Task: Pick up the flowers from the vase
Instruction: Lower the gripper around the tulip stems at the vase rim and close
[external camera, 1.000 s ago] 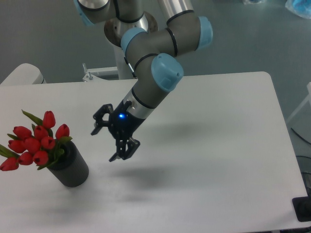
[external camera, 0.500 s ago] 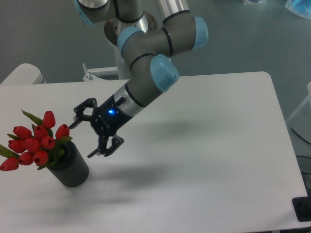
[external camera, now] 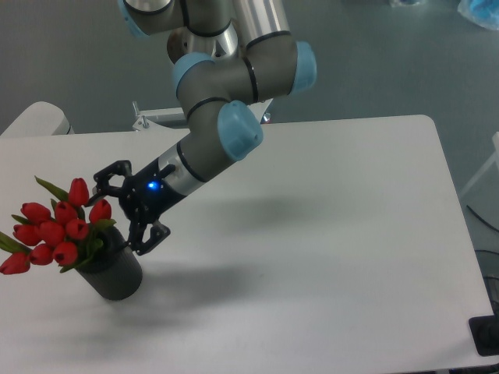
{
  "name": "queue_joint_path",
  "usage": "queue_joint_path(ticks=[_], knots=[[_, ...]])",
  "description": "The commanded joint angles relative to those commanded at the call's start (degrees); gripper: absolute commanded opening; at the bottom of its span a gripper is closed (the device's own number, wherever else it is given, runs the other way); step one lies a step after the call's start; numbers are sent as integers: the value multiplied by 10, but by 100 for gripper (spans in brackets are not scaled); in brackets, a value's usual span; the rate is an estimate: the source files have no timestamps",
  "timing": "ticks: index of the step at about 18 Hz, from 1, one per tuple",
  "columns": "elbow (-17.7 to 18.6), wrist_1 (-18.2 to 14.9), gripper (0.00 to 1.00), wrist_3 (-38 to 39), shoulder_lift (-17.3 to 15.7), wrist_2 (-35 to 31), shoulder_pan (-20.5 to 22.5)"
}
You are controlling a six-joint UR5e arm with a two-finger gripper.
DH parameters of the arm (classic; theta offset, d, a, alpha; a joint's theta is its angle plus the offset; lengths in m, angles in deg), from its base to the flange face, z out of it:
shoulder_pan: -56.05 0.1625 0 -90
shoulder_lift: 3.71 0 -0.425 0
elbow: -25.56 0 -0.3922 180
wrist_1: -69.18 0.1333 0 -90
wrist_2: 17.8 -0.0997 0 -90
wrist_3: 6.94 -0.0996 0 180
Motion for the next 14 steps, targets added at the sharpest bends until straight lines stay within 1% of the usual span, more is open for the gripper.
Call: queue_joint_path(ticks=[4, 8, 12, 14], knots=[[1, 2, 100, 7, 3, 29, -4], [1, 2, 100, 8, 11, 50, -12], [2, 10, 100, 8, 25, 73, -18], [3, 10, 100, 8, 26, 80, -19]])
